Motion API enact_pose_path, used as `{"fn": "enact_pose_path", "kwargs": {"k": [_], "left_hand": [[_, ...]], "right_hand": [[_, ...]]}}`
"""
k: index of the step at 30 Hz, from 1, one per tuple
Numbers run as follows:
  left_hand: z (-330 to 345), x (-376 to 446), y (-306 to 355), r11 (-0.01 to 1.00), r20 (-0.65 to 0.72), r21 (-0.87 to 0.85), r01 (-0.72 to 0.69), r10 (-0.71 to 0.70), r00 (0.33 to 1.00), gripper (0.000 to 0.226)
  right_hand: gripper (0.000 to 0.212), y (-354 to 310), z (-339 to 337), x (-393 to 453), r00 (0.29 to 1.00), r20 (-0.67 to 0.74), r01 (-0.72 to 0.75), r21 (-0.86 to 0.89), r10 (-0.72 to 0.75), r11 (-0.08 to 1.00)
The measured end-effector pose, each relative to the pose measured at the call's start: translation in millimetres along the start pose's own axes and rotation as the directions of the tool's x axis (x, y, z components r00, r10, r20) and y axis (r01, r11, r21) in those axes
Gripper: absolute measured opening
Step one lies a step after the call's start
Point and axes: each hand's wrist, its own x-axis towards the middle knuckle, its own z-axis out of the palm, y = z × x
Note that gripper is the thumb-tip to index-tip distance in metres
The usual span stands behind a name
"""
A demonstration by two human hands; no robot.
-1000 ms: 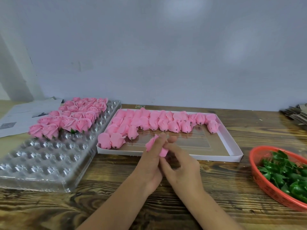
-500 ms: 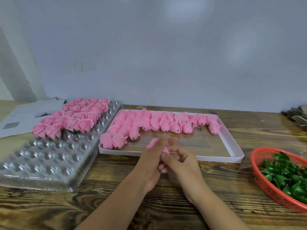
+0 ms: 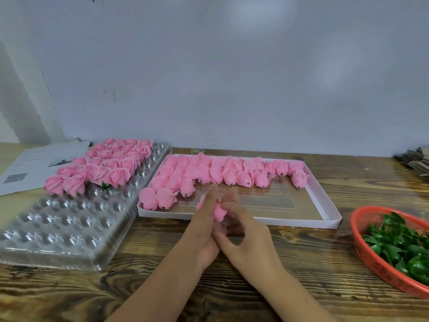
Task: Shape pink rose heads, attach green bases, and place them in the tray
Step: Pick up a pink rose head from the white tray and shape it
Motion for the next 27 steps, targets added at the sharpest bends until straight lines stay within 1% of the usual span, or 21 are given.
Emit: {"fn": "enact_pose_path", "kwargs": {"k": [2,3,5,6,8,10,12,13,14,16,19,21,22,24,27], "left_hand": [[0,0,-1,0.999,-0.011,-0.034,0.017,-0.018,1.000,0.030],[3,-2,-2,0.998,-0.018,-0.056,0.035,-0.036,0.999,0.033],[5,-3,-3,0.995,-0.016,-0.091,0.049,-0.050,0.999,0.057],[6,-4,-4,0.995,-0.015,-0.091,0.045,-0.046,0.999,0.063],[6,-5,-5,0.998,-0.003,-0.047,0.040,-0.041,0.999,0.066],[5,-4,-4,0.999,0.029,0.041,0.004,-0.005,1.000,0.060],[3,-6,-3,0.984,0.074,0.171,-0.055,0.043,0.996,0.053],[3,-7,-3,0.972,0.097,0.221,-0.078,0.058,0.994,0.052],[2,-8,-2,0.959,0.131,0.261,-0.109,0.076,0.988,0.050],[1,-11,1,0.931,0.210,0.319,-0.180,0.116,0.971,0.045],[0,-11,5,0.848,0.287,0.416,-0.328,0.219,0.932,0.036],[-1,-12,8,0.796,0.337,0.449,-0.406,0.270,0.902,0.020],[-2,-12,10,0.782,0.361,0.453,-0.428,0.278,0.890,0.017],[-5,-11,12,0.744,0.410,0.473,-0.472,0.288,0.865,0.023],[-9,-11,16,0.648,0.429,0.552,-0.526,0.320,0.845,0.030]], "right_hand": [[0.046,1,3,-1,0.999,-0.033,0.026,-0.109,-0.029,0.994],[0.046,2,4,-1,0.997,-0.067,0.027,-0.140,-0.037,0.990],[0.045,4,4,0,0.989,-0.125,0.050,-0.188,-0.074,0.981],[0.042,5,4,-1,0.985,-0.145,0.061,-0.190,-0.089,0.980],[0.034,3,1,0,0.987,-0.148,0.044,-0.096,-0.058,0.994],[0.026,-1,-2,1,0.993,-0.116,-0.029,0.076,0.038,0.997],[0.014,-6,-4,4,0.986,-0.096,-0.107,0.249,0.134,0.963],[0.010,-9,-6,5,0.980,-0.075,-0.147,0.338,0.183,0.929],[0.011,-10,-8,6,0.974,-0.036,-0.190,0.425,0.226,0.885],[0.020,-12,-11,7,0.956,0.069,-0.271,0.575,0.284,0.772],[0.024,-13,-17,11,0.913,0.175,-0.373,0.723,0.368,0.582],[0.032,-10,-20,14,0.875,0.231,-0.426,0.784,0.424,0.451],[0.030,-9,-22,15,0.860,0.257,-0.445,0.801,0.440,0.401],[0.020,-9,-24,16,0.840,0.303,-0.473,0.815,0.451,0.335],[0.015,-7,-26,18,0.798,0.347,-0.522,0.806,0.492,0.280]]}}
